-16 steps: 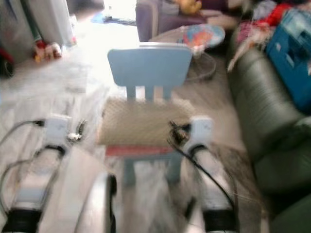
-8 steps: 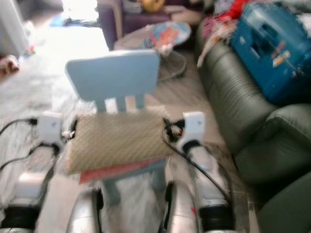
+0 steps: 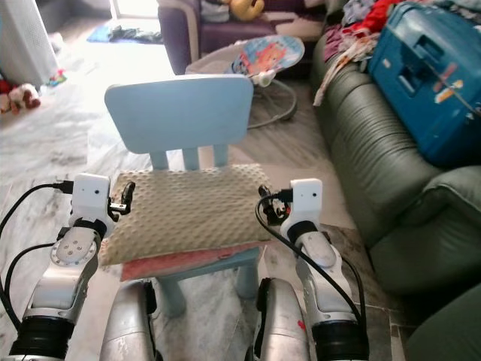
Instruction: Move the pillow to the sofa
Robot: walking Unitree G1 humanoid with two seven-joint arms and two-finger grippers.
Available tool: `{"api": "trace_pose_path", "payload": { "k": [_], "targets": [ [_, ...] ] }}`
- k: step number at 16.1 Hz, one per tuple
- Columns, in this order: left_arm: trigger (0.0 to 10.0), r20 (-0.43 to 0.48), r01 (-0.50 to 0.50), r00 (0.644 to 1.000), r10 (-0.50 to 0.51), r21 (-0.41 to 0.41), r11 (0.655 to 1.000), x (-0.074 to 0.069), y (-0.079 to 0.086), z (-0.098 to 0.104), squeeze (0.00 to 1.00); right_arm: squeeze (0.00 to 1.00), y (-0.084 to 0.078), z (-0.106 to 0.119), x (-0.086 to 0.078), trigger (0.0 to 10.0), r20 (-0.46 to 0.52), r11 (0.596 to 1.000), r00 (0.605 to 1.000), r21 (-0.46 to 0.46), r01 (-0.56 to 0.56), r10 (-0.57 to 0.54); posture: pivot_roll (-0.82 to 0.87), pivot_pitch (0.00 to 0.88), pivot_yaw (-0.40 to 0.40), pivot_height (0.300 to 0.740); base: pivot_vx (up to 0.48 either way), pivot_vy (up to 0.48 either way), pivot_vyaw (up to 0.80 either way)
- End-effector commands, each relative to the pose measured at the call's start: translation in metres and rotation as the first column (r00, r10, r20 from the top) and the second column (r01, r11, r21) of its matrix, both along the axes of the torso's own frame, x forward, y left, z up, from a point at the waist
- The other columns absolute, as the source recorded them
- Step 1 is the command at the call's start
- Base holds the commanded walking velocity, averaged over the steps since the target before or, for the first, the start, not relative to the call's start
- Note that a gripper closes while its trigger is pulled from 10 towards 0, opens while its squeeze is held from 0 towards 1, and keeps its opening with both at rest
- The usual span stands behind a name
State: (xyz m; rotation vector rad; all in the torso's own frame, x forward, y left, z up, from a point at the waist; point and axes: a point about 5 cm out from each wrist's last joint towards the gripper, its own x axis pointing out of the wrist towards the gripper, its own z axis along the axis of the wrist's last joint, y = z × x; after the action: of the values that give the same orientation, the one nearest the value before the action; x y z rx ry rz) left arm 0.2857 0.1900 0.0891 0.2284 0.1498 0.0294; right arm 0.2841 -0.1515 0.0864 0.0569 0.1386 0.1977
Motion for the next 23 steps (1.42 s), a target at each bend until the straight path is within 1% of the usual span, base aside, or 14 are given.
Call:
{"api": "trace_pose_path", "payload": {
  "k": [1,4,5,6,9,10,11,12,14,15,17,18,21,23],
  "targets": [
    [10.0,0.000,-0.005,1.000,0.005,0.002,1.000,0.000,-0.001,0.000,0.00,0.00,-0.003,0.001,0.000,10.0,-0.002,1.000,1.000,0.001,0.009,-0.009,-0.02,0.000,-0.041,0.520,0.000,0.000,0.00],
    [10.0,-0.017,-0.012,1.000,0.012,0.017,1.000,0.000,-0.001,-0.003,0.00,0.00,-0.001,0.001,-0.002,10.0,-0.003,1.000,1.000,0.013,-0.006,0.006,-0.02,0.000,-0.044,0.511,0.000,0.000,0.00],
    [10.0,-0.061,-0.028,0.998,0.031,0.040,0.999,0.000,0.003,-0.009,0.00,0.00,-0.001,0.001,-0.002,10.0,-0.015,1.000,1.000,0.014,-0.016,0.017,-0.02,0.000,-0.045,0.511,0.000,0.000,0.00],
    [10.0,-0.067,-0.029,0.997,0.032,0.040,0.999,0.000,0.004,-0.010,0.00,0.00,-0.001,0.000,-0.002,10.0,-0.021,1.000,0.999,0.015,-0.023,0.024,-0.02,0.000,-0.044,0.511,0.000,0.000,0.00],
    [10.0,-0.087,-0.045,0.995,0.048,0.033,0.998,0.006,0.018,-0.010,0.00,0.00,-0.013,-0.006,0.006,10.0,-0.097,0.998,0.994,-0.015,-0.055,0.053,-0.01,0.000,-0.053,0.511,0.000,0.000,0.00],
    [10.0,-0.129,-0.057,0.990,0.056,0.000,0.998,0.008,0.025,-0.016,0.00,1.00,-0.017,-0.007,0.010,10.0,-0.118,0.997,0.990,-0.017,-0.076,0.074,-0.01,0.000,-0.058,0.511,0.000,0.000,0.00],
    [10.0,-0.152,-0.067,0.986,0.062,-0.027,0.997,0.007,0.030,-0.019,0.42,1.00,-0.019,-0.008,0.013,10.0,-0.131,0.996,0.988,-0.020,-0.088,0.084,-0.01,0.000,-0.061,0.511,0.000,0.000,0.00],
    [10.0,-0.173,-0.071,0.983,0.063,-0.040,0.997,0.006,0.033,-0.021,1.00,1.00,-0.020,-0.008,0.015,10.0,-0.137,0.996,0.987,-0.026,-0.084,0.080,-0.01,0.000,-0.063,0.511,0.000,0.000,0.00],
    [10.0,-0.236,-0.089,0.969,0.080,-0.030,0.996,0.003,0.040,-0.029,1.00,1.00,-0.020,-0.010,0.017,10.0,-0.171,0.995,0.980,-0.016,-0.101,0.096,0.00,0.000,-0.075,0.511,0.000,0.000,0.00],
    [10.0,-0.279,-0.115,0.955,0.096,-0.050,0.992,0.001,0.043,-0.035,1.00,1.00,-0.017,-0.015,0.018,10.0,-0.212,0.992,0.969,0.000,-0.126,0.123,0.00,0.000,-0.078,0.511,0.000,0.000,0.00],
    [10.0,-0.286,-0.117,0.953,0.103,-0.033,0.993,0.002,0.047,-0.036,1.00,1.00,-0.016,-0.013,0.023,10.0,-0.205,0.989,0.968,0.002,-0.147,0.144,0.00,0.024,-0.087,0.511,0.000,0.000,0.00],
    [10.0,-0.286,-0.118,0.952,0.106,-0.025,0.993,0.005,0.051,-0.035,1.00,1.00,-0.015,-0.015,0.030,10.0,-0.246,0.985,0.954,0.030,-0.171,0.173,-0.01,0.042,-0.088,0.511,0.000,0.000,0.00],
    [10.0,-0.294,-0.191,0.940,0.174,-0.030,0.981,0.009,0.067,-0.031,1.00,1.00,-0.010,-0.015,0.041,10.0,-0.287,0.976,0.933,0.079,-0.204,0.218,-0.01,0.085,-0.092,0.511,0.000,0.000,0.00],
    [10.0,-0.299,-0.191,0.939,0.169,-0.048,0.980,0.012,0.067,-0.030,1.00,1.00,-0.004,-0.017,0.046,10.0,-0.318,0.965,0.911,0.097,-0.244,0.263,-0.01,0.116,-0.100,0.511,0.000,0.000,0.00]
  ]
}}
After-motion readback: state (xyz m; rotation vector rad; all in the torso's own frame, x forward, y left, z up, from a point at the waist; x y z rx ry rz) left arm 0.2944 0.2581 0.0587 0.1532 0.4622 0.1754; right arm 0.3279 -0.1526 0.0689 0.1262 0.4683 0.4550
